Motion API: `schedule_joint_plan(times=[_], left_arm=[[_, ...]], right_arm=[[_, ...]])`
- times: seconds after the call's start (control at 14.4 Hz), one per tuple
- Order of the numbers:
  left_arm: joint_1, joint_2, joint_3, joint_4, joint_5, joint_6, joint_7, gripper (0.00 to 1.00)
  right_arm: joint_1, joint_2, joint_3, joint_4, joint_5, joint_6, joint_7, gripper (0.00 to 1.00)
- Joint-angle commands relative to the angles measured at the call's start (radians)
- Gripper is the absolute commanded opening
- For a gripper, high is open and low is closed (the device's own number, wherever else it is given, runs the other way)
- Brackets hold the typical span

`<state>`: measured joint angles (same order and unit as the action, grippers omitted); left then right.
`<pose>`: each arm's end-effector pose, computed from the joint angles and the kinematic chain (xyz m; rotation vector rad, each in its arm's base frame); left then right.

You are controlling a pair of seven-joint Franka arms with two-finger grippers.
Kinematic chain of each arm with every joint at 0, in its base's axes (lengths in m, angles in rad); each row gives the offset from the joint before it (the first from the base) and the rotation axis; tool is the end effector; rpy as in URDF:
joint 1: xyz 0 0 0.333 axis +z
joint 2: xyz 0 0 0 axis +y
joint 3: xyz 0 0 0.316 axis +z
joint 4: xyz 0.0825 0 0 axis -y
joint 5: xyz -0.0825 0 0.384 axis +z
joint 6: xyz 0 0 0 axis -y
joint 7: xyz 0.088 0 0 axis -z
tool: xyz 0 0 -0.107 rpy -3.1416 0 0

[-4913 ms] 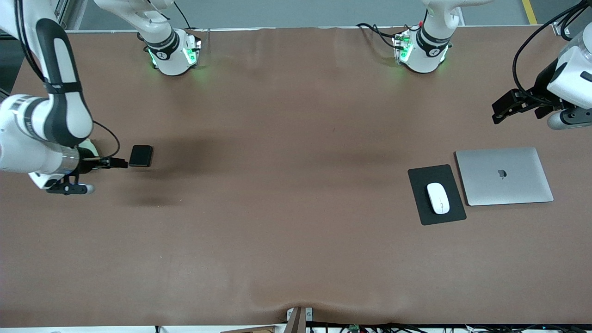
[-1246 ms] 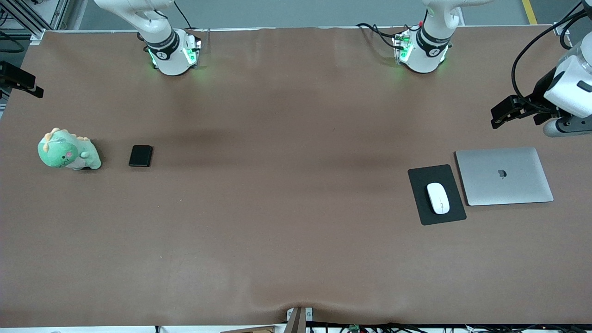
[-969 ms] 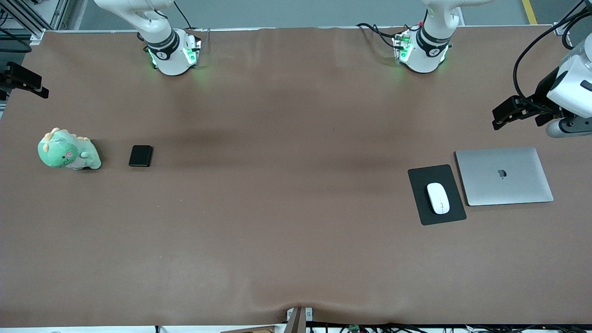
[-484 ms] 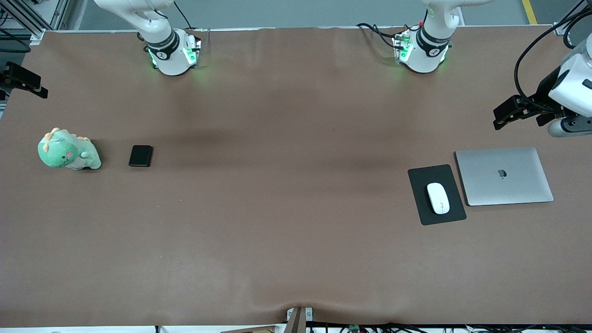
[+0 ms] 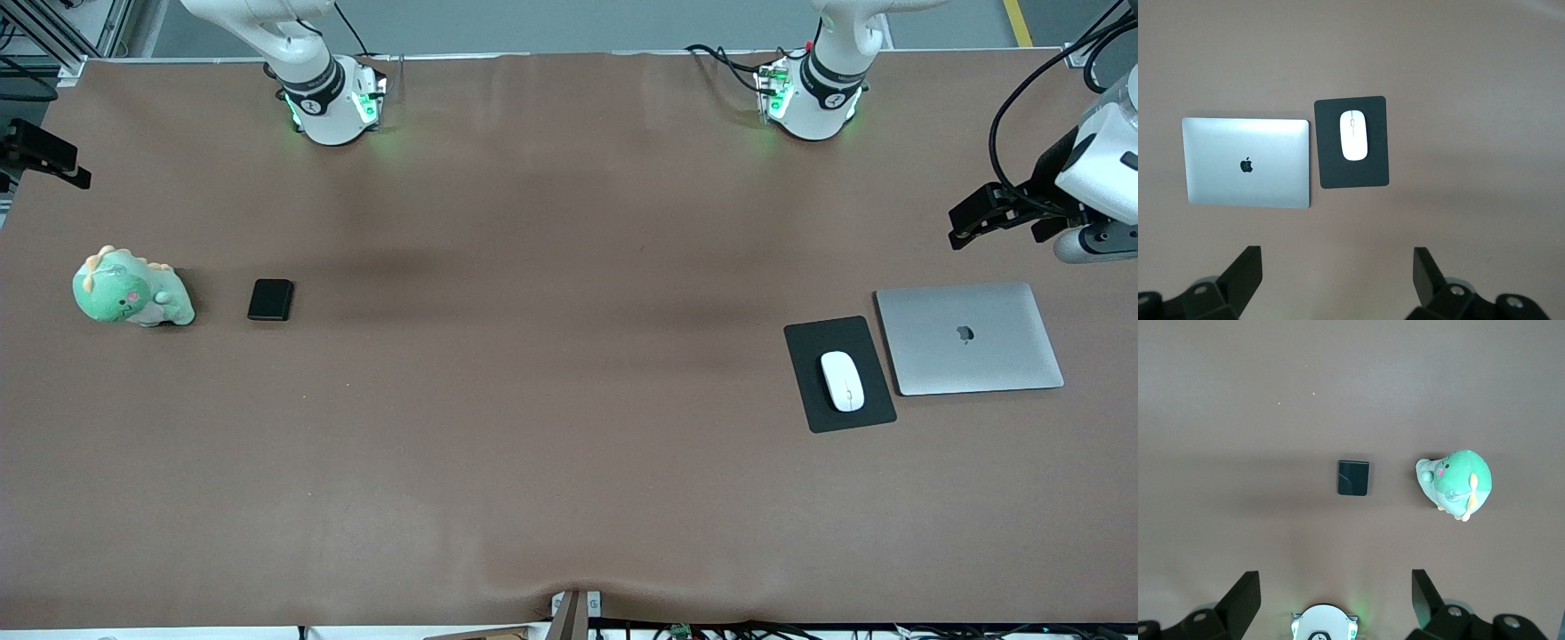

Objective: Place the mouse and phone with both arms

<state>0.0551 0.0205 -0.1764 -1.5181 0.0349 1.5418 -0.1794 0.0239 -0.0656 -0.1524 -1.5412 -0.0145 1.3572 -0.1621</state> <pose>0.5548 -0.0627 0.6356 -3.1098 -0.0921 -0.0127 0.5062 -0.0703 0.6553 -3.1228 -0.0504 0.1853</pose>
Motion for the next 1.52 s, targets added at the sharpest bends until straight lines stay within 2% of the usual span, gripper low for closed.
schedule_joint_plan(times=[0.0,1.45], left_arm=[[0.002,0.004,0.003,0.016,0.005,-0.012,0.018,1.0],[0.002,0.003,0.003,0.016,0.003,-0.014,0.018,1.0]], right_arm=[[-0.007,-0.02,0.004,-0.017,-0.007,-0.001,0.004,1.0],[-0.009,-0.02,-0.005,-0.025,-0.007,-0.015,0.004,1.0]])
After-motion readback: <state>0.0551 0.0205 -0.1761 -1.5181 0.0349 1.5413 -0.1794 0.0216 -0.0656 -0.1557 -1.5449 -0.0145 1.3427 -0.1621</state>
